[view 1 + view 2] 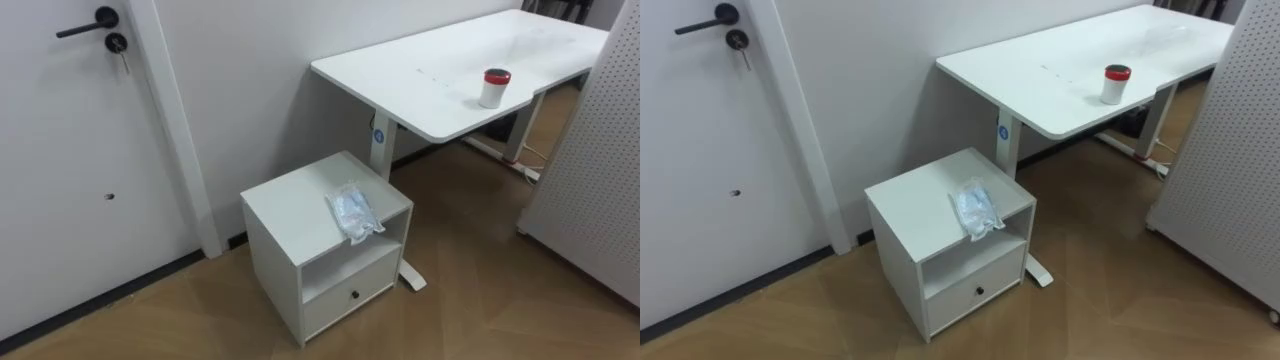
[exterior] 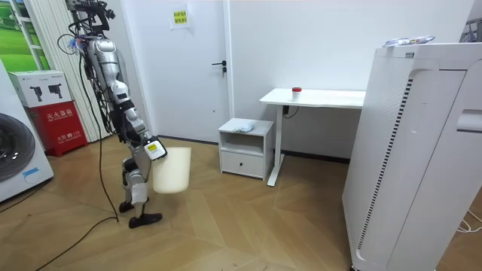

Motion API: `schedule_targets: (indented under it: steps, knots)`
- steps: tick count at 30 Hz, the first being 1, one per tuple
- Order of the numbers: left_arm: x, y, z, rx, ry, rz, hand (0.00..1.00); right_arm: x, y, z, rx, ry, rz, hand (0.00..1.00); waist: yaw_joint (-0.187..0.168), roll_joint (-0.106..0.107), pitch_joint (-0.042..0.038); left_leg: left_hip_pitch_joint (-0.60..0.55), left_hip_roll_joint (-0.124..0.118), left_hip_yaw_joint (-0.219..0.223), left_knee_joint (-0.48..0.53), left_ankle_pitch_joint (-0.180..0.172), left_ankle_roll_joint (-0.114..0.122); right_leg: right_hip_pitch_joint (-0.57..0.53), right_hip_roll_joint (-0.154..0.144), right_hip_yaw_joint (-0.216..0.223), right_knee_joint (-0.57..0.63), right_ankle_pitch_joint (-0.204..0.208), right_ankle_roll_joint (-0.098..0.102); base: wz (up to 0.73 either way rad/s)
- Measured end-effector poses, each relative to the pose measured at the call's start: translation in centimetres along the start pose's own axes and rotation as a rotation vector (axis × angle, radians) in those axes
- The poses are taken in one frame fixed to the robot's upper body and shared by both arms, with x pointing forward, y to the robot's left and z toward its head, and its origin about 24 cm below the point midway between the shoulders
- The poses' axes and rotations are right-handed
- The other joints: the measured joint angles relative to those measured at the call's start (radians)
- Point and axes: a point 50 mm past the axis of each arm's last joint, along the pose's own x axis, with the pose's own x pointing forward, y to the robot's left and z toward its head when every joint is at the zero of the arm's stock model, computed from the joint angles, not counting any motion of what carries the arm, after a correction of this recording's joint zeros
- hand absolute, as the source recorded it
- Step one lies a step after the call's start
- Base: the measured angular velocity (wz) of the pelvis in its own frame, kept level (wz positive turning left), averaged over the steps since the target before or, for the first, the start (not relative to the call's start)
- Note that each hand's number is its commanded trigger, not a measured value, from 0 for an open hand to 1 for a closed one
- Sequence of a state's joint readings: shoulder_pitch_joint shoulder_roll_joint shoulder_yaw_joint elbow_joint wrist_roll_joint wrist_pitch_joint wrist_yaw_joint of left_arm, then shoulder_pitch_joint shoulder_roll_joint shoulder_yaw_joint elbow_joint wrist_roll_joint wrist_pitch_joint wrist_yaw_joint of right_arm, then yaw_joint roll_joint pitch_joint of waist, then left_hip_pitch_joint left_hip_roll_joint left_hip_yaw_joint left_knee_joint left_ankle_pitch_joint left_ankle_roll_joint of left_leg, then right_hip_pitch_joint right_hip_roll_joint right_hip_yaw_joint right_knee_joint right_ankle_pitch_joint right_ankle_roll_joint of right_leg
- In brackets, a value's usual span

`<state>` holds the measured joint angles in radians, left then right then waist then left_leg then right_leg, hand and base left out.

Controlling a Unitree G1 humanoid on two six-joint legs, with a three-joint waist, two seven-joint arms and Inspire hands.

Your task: Pick garbage

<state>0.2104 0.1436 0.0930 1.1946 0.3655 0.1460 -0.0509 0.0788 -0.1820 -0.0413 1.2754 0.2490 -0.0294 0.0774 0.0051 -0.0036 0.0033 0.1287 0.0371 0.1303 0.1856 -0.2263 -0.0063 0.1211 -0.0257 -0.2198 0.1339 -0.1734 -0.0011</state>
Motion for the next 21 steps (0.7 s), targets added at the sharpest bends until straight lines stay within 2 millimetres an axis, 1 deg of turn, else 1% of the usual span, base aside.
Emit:
schedule_targets:
  steps: [9,12,21]
  knots:
    - [0.00,-0.04,-0.04,0.000,0.001,-0.001,0.00,0.00,0.00,-0.02,0.000,0.001,-0.001,1.00,0.000,-0.001,-0.0001,0.003,0.000,0.000,0.000,0.000,0.000,-0.002,0.000,0.000,0.000,-0.001,0.000,0.00]
    - [0.00,-0.06,-0.05,0.000,0.002,-0.001,0.00,0.00,0.02,0.00,0.000,0.001,0.000,1.00,0.000,-0.004,-0.0013,0.004,0.000,0.000,0.000,0.000,0.000,-0.002,0.000,0.000,0.000,-0.001,0.000,0.00]
    - [-0.01,-0.06,0.01,-0.001,-0.002,0.000,0.00,0.02,0.20,-0.03,0.002,0.001,0.003,1.00,0.001,-0.012,-0.0006,0.004,0.000,-0.001,0.000,0.000,0.000,0.000,0.000,-0.001,0.000,-0.001,0.000,0.00]
